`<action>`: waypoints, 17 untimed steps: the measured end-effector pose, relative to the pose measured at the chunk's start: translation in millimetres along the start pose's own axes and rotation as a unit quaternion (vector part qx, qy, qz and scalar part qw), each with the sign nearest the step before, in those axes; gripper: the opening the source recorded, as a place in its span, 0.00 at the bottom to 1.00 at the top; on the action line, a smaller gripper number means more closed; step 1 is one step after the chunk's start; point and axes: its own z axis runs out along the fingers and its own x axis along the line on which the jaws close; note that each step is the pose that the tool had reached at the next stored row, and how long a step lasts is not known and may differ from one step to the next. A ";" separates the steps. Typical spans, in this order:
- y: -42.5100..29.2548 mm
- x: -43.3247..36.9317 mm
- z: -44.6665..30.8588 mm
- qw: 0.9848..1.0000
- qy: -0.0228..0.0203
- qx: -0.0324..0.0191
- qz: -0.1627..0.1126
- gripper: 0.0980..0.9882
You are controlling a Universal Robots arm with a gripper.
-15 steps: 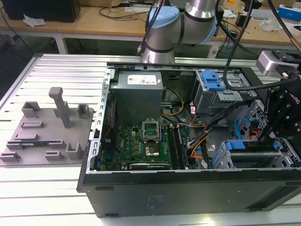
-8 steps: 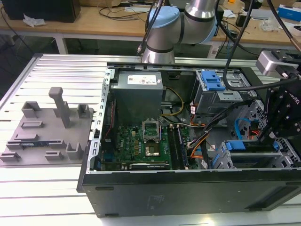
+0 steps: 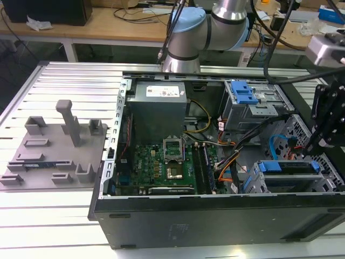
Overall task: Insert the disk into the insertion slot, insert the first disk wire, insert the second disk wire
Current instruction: 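Insert the first disk wire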
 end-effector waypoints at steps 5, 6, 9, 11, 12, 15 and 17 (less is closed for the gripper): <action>-0.3 -0.1 0.0 1.000 0.000 0.000 0.000 0.07; -0.4 -0.2 0.1 1.000 0.000 0.000 -0.003 0.07; -0.5 -0.4 0.6 1.000 0.001 0.001 -0.011 0.07; -0.5 -0.4 0.7 1.000 0.001 0.001 -0.014 0.07; -0.5 -0.4 0.7 1.000 0.001 0.001 -0.014 0.07; 0.1 -3.4 0.6 1.000 0.001 0.001 -0.014 0.07; 0.0 -4.0 0.6 1.000 -0.027 -0.003 -0.015 0.07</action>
